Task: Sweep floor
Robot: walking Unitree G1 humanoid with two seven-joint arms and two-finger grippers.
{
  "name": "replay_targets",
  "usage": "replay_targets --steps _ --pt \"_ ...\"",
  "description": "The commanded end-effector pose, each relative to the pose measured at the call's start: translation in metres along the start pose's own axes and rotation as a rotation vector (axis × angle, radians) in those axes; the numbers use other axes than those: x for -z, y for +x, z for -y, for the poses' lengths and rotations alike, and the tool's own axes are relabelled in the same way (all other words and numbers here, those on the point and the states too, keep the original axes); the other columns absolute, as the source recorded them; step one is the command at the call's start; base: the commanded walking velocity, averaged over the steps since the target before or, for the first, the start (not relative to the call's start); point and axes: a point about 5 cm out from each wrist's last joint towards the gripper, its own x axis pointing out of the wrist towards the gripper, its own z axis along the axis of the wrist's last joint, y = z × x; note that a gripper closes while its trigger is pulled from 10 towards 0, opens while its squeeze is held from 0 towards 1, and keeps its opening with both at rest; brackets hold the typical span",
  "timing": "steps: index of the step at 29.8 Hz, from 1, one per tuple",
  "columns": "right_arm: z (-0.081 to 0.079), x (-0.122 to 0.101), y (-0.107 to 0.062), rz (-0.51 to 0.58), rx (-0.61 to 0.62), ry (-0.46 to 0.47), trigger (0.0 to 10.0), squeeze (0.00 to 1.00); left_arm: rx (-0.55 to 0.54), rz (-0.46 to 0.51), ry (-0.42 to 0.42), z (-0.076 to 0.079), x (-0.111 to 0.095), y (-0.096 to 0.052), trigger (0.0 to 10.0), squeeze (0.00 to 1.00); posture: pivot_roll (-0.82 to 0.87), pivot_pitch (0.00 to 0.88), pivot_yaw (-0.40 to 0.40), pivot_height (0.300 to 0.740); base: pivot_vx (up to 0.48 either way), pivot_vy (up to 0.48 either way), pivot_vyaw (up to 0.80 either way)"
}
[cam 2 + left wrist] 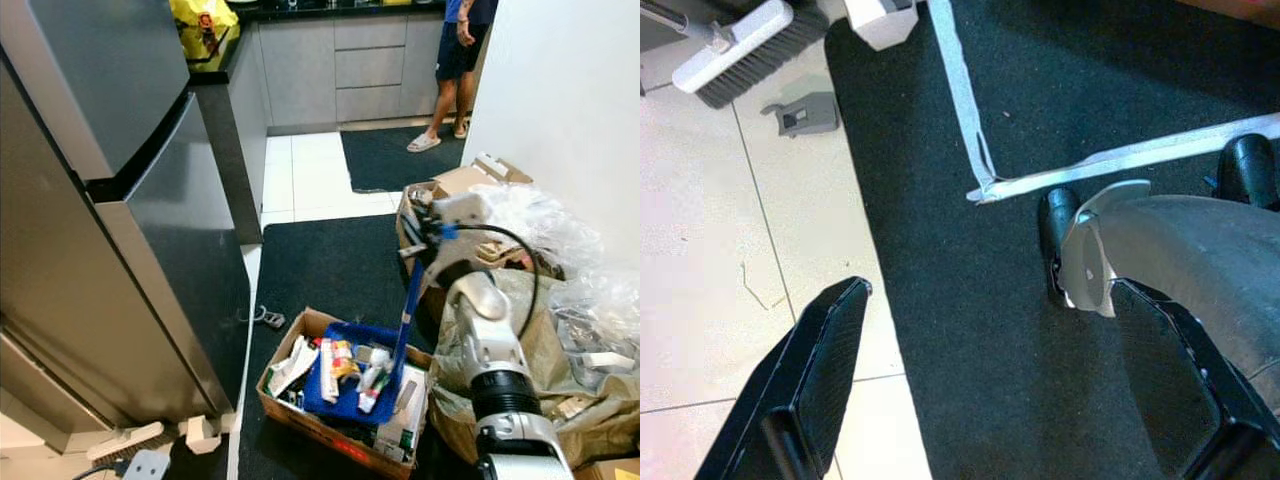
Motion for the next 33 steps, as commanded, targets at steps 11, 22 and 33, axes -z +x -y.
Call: replay_targets --steps 11,22,33 --pt "-0.003 -0.022 0.007 0.088 0.016 -0.092 10.0 0.0 0.011 -0.014 -0.004 0.006 0.005 -0.001 10.0 0.0 0.02 0.038 -0.008 0.74 0.0 0.0 0.0" --pt "-0.038 -0.033 0.013 0.183 -0.134 -0.122 10.0 0.0 0.017 -0.015 -0.006 0.009 0.005 0.0 10.0 0.0 0.03 0.042 -0.012 0.74 0.0 0.0 0.0" --pt "-0.072 -0.044 0.02 0.26 -0.29 -0.281 10.0 0.0 0.013 -0.016 -0.005 0.008 0.006 -0.001 10.0 0.0 0.04 0.043 -0.016 0.74 0.0 0.0 0.0"
